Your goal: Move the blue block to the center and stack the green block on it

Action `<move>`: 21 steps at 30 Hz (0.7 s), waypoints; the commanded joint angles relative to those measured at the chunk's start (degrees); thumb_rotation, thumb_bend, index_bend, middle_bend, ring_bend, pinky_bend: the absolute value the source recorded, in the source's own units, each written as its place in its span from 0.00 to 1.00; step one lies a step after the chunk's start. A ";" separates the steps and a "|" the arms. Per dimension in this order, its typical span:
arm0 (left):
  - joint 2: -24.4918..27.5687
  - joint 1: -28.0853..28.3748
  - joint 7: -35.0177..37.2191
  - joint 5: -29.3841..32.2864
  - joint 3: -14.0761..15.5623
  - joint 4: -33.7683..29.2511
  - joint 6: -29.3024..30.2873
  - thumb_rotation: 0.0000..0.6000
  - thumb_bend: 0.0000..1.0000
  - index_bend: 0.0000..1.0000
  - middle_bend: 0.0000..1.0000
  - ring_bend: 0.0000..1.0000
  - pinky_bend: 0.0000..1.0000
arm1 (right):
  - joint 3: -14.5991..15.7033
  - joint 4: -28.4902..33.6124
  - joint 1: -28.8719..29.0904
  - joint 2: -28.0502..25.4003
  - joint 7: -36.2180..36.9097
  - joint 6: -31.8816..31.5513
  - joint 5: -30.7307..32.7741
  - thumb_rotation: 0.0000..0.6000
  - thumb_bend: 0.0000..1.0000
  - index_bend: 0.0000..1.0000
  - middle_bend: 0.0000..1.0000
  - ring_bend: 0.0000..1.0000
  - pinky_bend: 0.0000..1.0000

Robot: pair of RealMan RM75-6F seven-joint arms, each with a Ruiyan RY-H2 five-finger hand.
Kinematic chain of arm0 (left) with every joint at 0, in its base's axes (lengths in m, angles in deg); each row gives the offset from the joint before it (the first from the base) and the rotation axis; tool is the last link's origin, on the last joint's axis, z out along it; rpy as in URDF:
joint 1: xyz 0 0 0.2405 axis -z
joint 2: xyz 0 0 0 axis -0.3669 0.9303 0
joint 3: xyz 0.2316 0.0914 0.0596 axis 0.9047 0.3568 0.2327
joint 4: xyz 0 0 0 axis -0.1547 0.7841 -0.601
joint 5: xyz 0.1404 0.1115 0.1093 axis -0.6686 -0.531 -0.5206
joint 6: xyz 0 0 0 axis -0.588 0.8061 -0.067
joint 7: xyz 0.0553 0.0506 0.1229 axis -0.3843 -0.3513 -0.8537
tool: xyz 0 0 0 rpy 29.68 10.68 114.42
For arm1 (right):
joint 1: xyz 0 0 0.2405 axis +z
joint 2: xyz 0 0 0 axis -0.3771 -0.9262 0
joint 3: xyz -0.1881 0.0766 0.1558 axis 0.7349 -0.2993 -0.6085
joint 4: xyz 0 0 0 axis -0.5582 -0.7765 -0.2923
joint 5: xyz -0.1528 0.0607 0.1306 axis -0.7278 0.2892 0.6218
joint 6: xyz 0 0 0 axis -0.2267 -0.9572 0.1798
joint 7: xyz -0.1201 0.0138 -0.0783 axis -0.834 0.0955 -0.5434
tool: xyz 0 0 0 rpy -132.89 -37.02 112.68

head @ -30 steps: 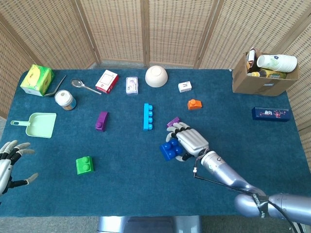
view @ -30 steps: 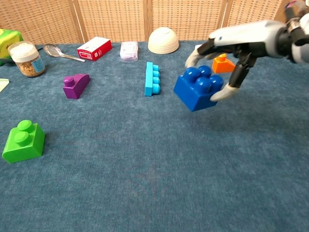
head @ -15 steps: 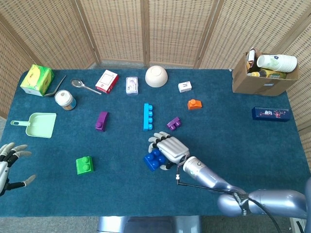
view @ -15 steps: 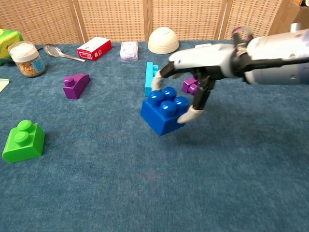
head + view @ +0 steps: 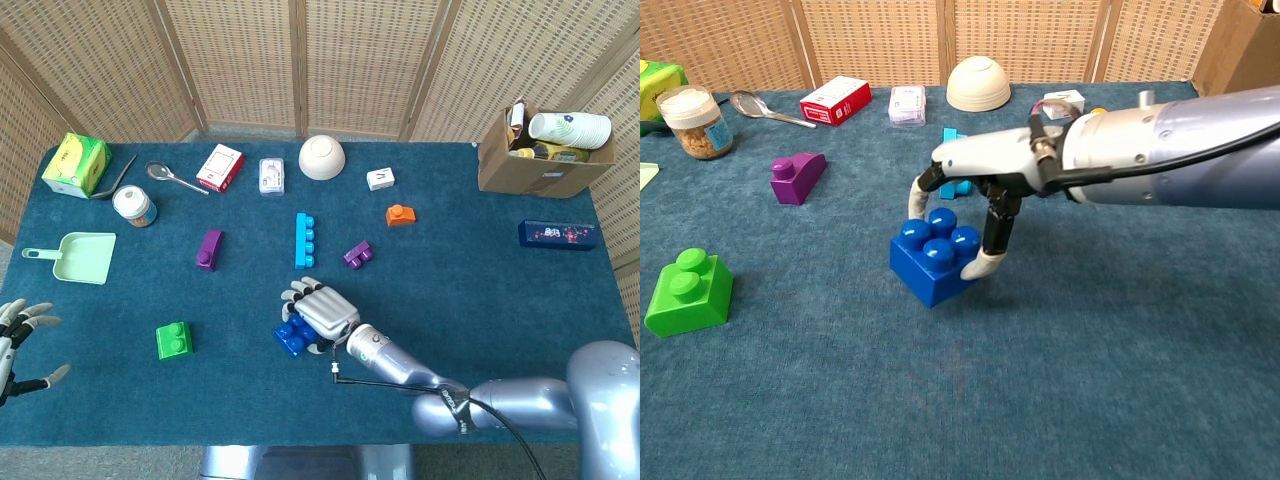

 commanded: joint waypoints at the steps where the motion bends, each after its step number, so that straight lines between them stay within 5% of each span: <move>1: -0.04 -0.05 0.15 -0.02 0.02 0.18 -0.01 0.99 0.24 0.31 0.21 0.04 0.00 | 0.18 -1.21 1.02 1.15 -0.72 0.03 1.21 1.00 0.23 0.44 0.16 0.00 0.00; 16: -0.14 -0.72 1.00 -0.05 0.19 0.96 0.45 0.99 0.24 0.31 0.21 0.04 0.00 | 0.60 -6.04 4.89 5.50 -2.29 0.21 6.35 1.00 0.23 0.42 0.15 0.00 0.00; 21: 0.01 -0.91 1.00 -0.17 0.14 0.84 0.80 0.99 0.24 0.31 0.21 0.04 0.00 | 0.94 -6.64 5.27 5.29 -2.44 0.08 7.24 0.97 0.23 0.33 0.14 0.00 0.00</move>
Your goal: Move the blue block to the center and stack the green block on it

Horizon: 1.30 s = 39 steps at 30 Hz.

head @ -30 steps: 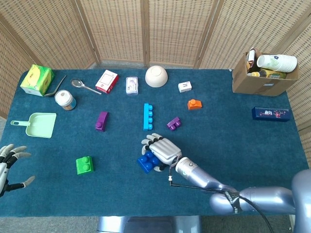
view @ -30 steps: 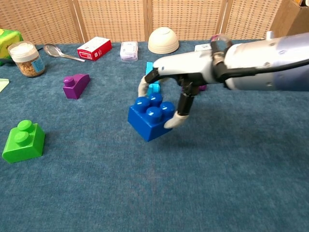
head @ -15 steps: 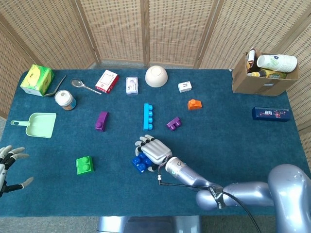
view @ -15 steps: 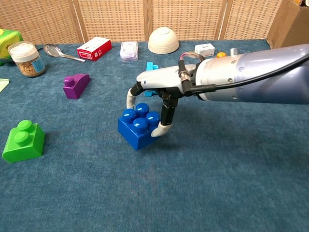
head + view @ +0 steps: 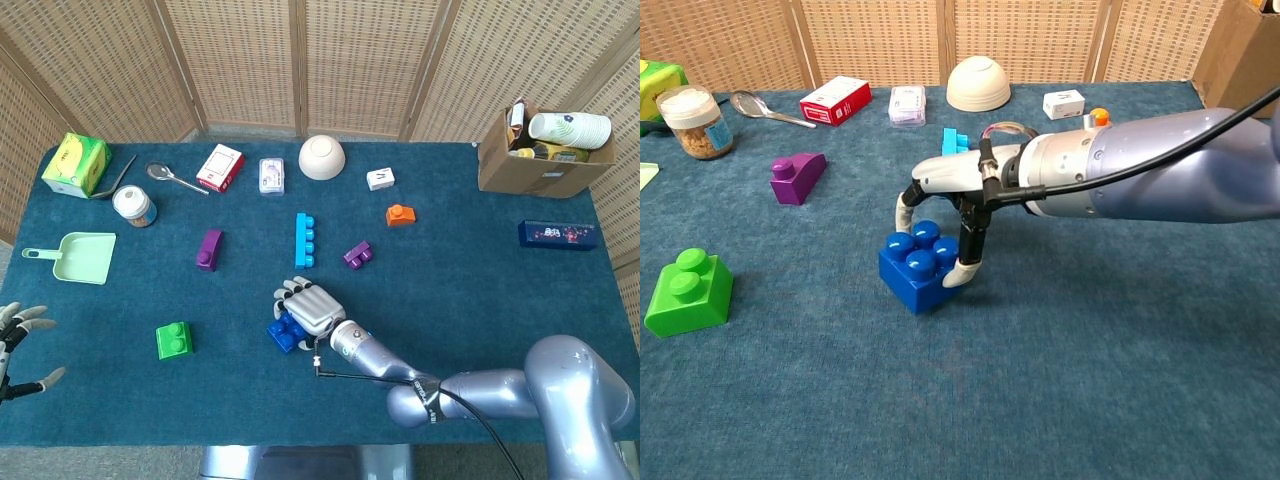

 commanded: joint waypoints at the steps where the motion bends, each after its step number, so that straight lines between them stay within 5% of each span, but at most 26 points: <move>1: 0.08 -0.03 -0.07 -0.11 -0.06 -0.13 0.13 0.99 0.24 0.31 0.21 0.04 0.00 | 0.21 0.23 0.02 -0.53 0.07 -0.09 0.19 0.95 0.23 0.31 0.14 0.00 0.00; 11: 0.27 0.10 -0.94 -0.84 -0.12 -1.15 0.47 0.99 0.24 0.31 0.21 0.04 0.00 | 1.20 2.40 -0.58 -2.98 0.49 -0.52 -0.59 0.82 0.23 0.16 0.13 0.00 0.00; 25: 1.16 0.88 -3.18 -1.35 -0.64 -3.67 0.33 0.99 0.24 0.31 0.21 0.04 0.00 | 0.75 5.79 -4.38 -11.59 4.52 -2.84 -2.83 0.79 0.23 0.15 0.12 0.00 0.00; 39: 1.76 2.78 -6.97 -2.58 -0.97 -7.77 -1.05 0.99 0.24 0.31 0.21 0.04 0.00 | 0.44 5.34 -15.65 -24.28 13.69 -9.94 -6.75 0.80 0.23 0.17 0.13 0.00 0.00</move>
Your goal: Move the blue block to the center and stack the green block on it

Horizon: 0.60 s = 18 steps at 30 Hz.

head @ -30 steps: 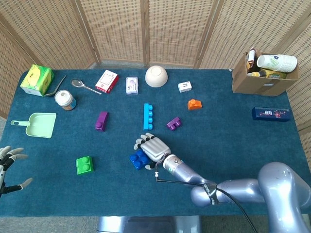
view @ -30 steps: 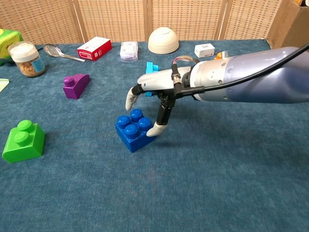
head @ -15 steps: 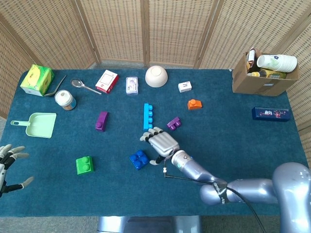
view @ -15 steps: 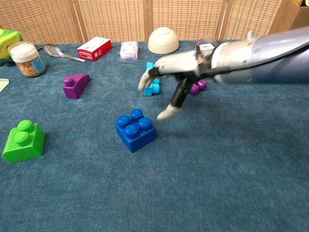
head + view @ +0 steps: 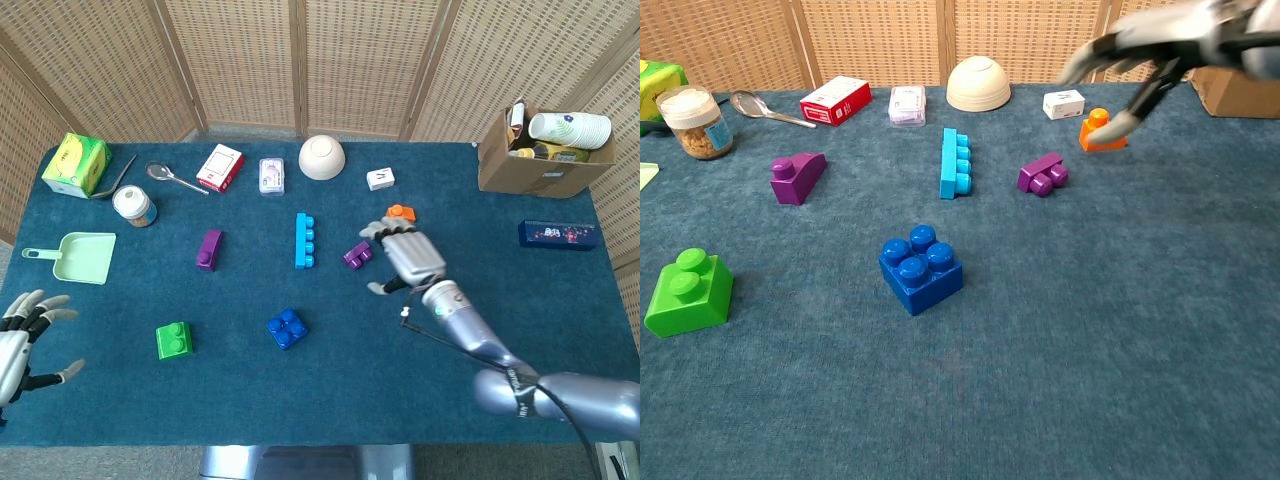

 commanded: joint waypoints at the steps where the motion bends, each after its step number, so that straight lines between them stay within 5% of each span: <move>1: 0.03 0.53 -0.77 -0.22 -0.12 -0.79 -0.45 0.99 0.24 0.31 0.21 0.04 0.00 | 0.30 -2.03 -4.40 -2.77 3.24 -3.06 -2.04 0.79 0.23 0.17 0.13 0.00 0.00; 18: -0.70 3.06 -3.83 0.19 -0.57 -3.60 -3.29 0.99 0.24 0.31 0.21 0.04 0.00 | 2.14 -1.66 -21.20 -13.93 11.73 -12.58 -7.98 0.81 0.24 0.20 0.14 0.00 0.00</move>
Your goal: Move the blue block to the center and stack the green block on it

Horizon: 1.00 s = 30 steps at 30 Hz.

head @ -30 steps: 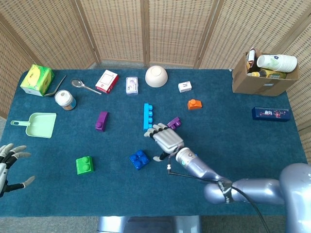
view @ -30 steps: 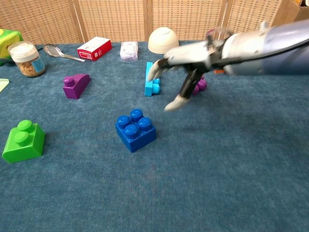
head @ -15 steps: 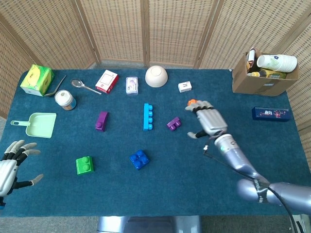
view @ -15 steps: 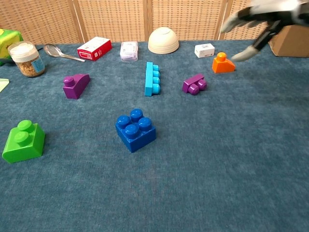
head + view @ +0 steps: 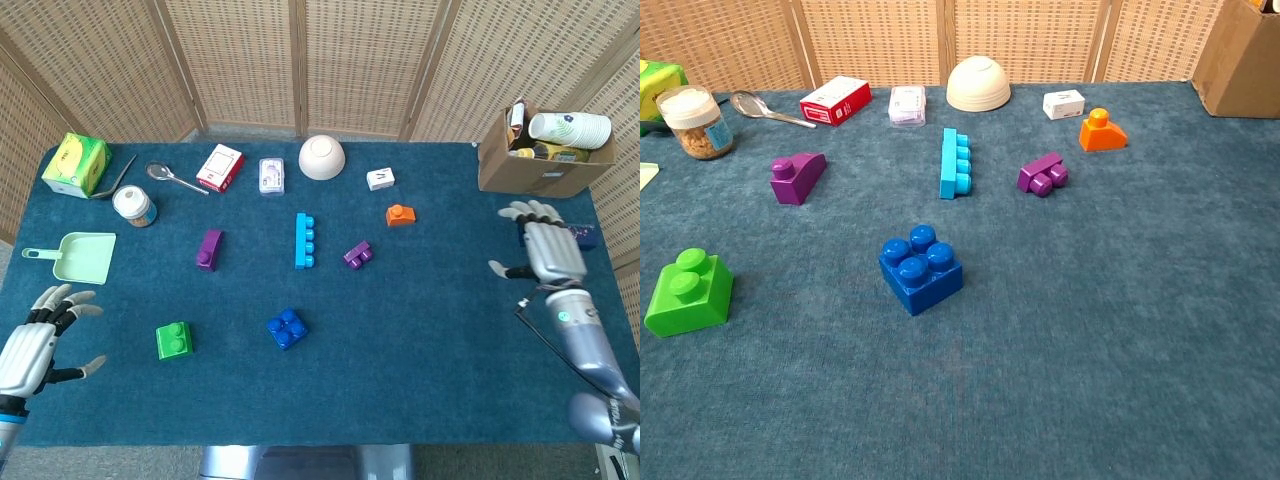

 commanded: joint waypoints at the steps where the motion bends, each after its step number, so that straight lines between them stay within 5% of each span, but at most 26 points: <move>1: -0.11 0.42 -0.36 0.10 -0.15 -0.42 -0.41 0.99 0.24 0.31 0.21 0.04 0.00 | 0.48 1.27 -3.88 -2.13 2.22 -3.04 -2.20 0.81 0.24 0.21 0.14 0.00 0.00; 16: 0.76 2.86 -1.78 0.26 -0.49 -1.83 -3.01 0.99 0.24 0.32 0.22 0.04 0.00 | 1.44 6.18 -20.18 -2.91 7.18 -21.04 -11.65 0.82 0.24 0.21 0.14 0.00 0.00; 30: 7.91 8.87 -1.21 -7.83 2.86 -0.62 -10.89 0.98 0.24 0.31 0.20 0.01 0.00 | -0.11 8.03 -24.68 -2.79 6.26 -23.34 -15.65 0.82 0.24 0.21 0.14 0.00 0.00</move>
